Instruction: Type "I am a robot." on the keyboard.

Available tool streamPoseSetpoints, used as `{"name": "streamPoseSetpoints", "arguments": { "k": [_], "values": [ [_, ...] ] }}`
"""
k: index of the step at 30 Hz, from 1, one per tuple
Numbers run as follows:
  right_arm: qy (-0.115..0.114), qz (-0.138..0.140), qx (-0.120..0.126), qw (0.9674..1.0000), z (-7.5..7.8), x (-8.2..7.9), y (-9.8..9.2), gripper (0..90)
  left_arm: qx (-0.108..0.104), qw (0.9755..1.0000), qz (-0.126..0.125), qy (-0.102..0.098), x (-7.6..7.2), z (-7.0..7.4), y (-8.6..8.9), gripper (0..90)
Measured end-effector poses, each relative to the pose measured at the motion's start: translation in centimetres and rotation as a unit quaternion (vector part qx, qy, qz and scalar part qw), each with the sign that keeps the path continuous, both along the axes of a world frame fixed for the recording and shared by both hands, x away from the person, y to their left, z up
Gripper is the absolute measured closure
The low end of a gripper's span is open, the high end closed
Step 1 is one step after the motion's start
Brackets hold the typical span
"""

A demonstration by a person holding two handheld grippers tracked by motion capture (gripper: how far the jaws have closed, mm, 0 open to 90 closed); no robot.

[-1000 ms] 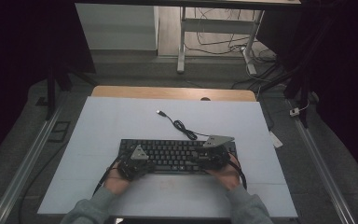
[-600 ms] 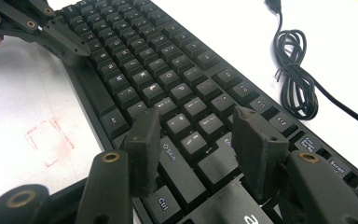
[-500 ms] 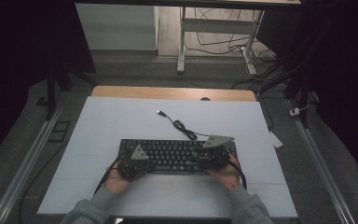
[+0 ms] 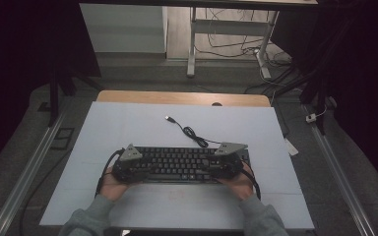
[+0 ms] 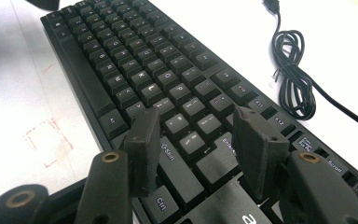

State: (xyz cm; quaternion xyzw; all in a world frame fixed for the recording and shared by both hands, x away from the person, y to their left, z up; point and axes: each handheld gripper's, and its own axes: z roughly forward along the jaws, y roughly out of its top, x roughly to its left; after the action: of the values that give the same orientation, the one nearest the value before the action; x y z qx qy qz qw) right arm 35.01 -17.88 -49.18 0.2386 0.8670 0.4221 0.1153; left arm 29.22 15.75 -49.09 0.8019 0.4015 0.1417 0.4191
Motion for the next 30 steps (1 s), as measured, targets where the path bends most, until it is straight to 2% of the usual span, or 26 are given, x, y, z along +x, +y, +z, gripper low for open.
{"name": "streamPoseSetpoints", "arguments": {
  "k": [4, 13, 30],
  "values": [
    [-0.002, -0.001, 0.003, 1.0000, 0.1, 0.0, -0.1, 51.9, -0.004, 0.9999, 0.016, 0.003, 0.2, 0.2, 1.0, 45.5],
    [-0.002, -0.002, 0.006, 1.0000, 0.1, 0.0, -0.1, 51.7, -0.001, 0.9992, 0.038, 0.009, 0.5, 0.1, 2.2, 38.8],
    [-0.002, -0.004, 0.006, 1.0000, 0.1, 0.0, -0.1, 51.6, -0.001, 0.9988, 0.048, 0.009, 0.6, 0.1, 2.5, 40.2]
  ]
}}
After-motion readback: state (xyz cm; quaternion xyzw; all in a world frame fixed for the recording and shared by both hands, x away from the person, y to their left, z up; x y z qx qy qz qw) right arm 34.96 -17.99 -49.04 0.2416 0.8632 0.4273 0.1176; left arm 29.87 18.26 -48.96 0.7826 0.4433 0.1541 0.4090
